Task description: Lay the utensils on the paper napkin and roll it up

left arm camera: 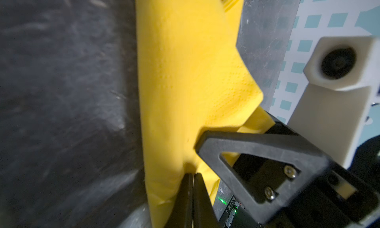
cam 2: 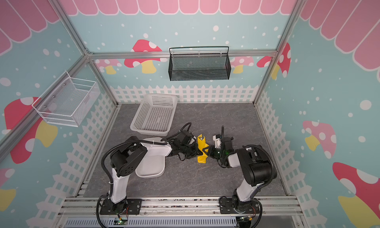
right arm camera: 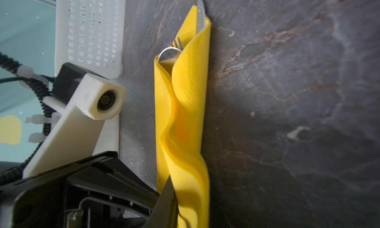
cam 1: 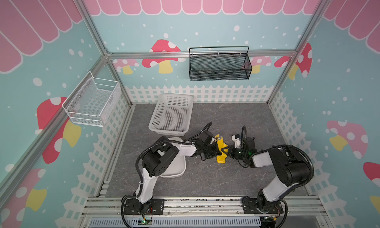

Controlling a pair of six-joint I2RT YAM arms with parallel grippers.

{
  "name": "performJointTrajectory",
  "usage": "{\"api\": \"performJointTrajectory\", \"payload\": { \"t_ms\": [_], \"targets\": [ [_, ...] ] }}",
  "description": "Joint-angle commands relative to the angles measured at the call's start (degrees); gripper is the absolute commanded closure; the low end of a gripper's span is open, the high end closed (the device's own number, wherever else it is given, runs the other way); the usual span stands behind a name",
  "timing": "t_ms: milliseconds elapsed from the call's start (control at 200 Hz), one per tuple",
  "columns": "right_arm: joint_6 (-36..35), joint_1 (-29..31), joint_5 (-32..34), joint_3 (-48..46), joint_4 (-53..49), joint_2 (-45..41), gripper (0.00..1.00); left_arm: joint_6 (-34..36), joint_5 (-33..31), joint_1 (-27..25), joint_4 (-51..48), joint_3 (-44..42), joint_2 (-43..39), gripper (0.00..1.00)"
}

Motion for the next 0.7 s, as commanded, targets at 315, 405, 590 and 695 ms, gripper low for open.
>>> {"api": "performJointTrajectory", "payload": {
  "t_ms": [315, 405, 590, 695],
  "targets": [
    [-2.0, -0.9, -3.7, 0.1, 2.7, -4.2, 0.93, 0.5, -7.1, 1.3, 6.2, -9.7, -11.9, 0.85],
    [-2.7, -1.0, -3.5, -0.7, 2.9, -5.6, 0.93, 0.5, -8.7, 2.8, 6.8, -12.9, -15.1, 0.83],
    [-4.9, -1.0, -4.5, -1.5, 2.8, -8.4, 0.93, 0.6, -10.6, 5.1, 7.8, -17.0, -19.0, 0.77],
    [-6.0, -0.9, -6.4, -1.5, 2.8, -10.7, 0.93, -0.5, -9.3, 6.2, 11.0, -18.1, -19.9, 0.69]
  ]
}}
